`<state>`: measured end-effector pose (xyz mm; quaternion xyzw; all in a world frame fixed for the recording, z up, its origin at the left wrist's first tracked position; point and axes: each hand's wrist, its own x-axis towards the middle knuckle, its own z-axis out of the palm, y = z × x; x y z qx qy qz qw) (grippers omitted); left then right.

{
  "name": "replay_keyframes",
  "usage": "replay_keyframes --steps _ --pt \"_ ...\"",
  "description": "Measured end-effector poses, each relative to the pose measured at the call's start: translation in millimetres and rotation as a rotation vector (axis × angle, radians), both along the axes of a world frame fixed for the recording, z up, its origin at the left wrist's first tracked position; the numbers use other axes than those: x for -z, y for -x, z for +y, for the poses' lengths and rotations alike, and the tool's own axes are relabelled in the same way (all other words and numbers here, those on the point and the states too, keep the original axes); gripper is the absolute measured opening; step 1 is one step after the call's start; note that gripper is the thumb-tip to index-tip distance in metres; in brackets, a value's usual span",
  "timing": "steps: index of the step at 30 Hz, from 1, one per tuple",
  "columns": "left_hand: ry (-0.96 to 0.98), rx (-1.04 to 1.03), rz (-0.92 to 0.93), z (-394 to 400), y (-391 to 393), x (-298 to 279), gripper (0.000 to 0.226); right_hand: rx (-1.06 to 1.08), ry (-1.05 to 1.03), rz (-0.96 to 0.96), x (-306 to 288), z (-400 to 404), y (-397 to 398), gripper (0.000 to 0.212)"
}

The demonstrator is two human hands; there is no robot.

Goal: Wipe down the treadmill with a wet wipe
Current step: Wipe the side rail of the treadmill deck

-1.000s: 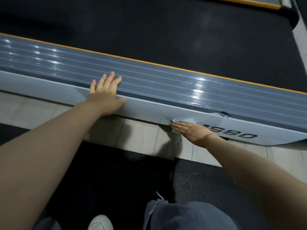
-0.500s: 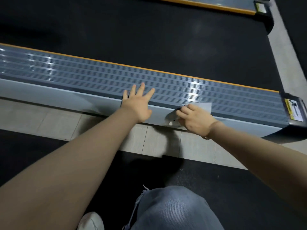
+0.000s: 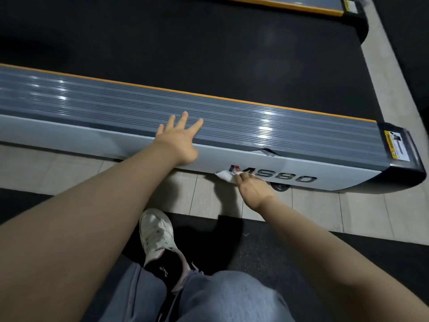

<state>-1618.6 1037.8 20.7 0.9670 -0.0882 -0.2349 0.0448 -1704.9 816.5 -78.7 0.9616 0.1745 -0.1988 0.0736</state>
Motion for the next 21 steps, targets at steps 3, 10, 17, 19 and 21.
replay_keyframes --steps 3,10,17,19,21 --pt "0.035 -0.022 -0.018 2 0 2 0.082 0.189 -0.149 0.027 12 4 3 0.049" --pt "0.040 -0.040 -0.101 -1 8 11 0.081 0.543 -0.649 -0.546 -1 -9 18 0.027" --pt "0.063 -0.040 -0.118 0 7 11 0.078 1.754 -1.313 -0.060 30 -12 -1 0.017" --pt "0.058 -0.038 -0.149 -1 8 14 0.077 1.793 -1.596 -0.107 21 -16 -2 0.006" --pt "0.051 -0.035 -0.177 -1 8 16 0.076 1.728 -1.818 -0.165 5 -17 0 0.004"
